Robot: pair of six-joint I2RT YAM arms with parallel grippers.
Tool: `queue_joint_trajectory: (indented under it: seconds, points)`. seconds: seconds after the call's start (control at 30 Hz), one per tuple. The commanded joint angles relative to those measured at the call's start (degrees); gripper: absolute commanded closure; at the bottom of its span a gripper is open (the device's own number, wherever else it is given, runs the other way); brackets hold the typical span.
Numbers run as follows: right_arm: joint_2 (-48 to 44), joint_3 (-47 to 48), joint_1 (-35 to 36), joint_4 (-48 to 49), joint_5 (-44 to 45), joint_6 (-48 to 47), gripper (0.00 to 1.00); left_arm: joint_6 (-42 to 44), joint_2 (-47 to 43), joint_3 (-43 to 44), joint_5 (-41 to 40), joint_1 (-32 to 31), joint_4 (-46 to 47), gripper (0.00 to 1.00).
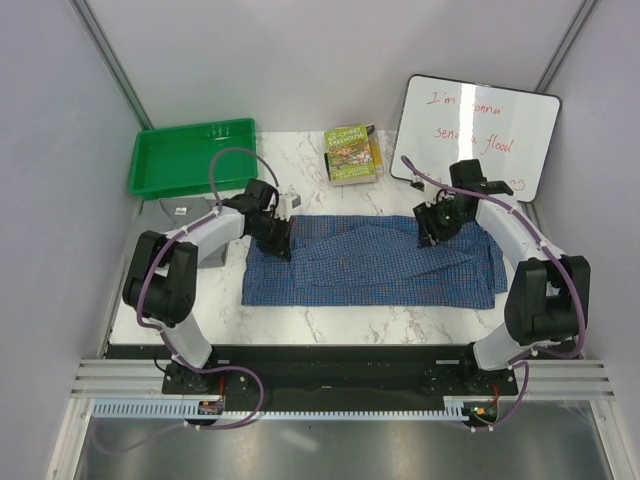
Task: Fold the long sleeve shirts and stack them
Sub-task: Fold the shirt
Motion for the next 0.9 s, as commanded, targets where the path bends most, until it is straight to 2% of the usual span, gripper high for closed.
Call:
queue_joint_trajectory:
  seconds: [0.0,0.17,0.27,0.4,0.63,0.87]
  points:
    - [1.30,-1.09,1.59,3.97,-2.03,2.08,0.53,3.57,0.51,2.87,-1.67,0.78,-0.28,0.98]
    - [1.65,-1.10,1.68,4.15,-0.09,1.73,0.54,5.15,1.39,5.33,-3.24,0.87,-1.95,0.98]
    - [1.39,-1.53,1.59,2.93,1.66,0.25,0.60,5.95,1.92,6.82,-3.43,0.87,-3.18,0.98]
    - [-0.98,-4.43,0.02,0.38,5.35,-4.05,0.70,5.51,2.09,8.23,0.60,0.61,-3.62,0.94]
    - [-0.12,-7.95,-7.01,-0.33,12.81,-10.47,0.72,4.80,4.11,8.58,0.18,-0.98,-4.59,0.95]
    - [1.73,-9.18,-12.73,1.95,14.94,-14.35,0.71,4.89,4.99,8.85,0.53,-0.98,-4.59,0.95]
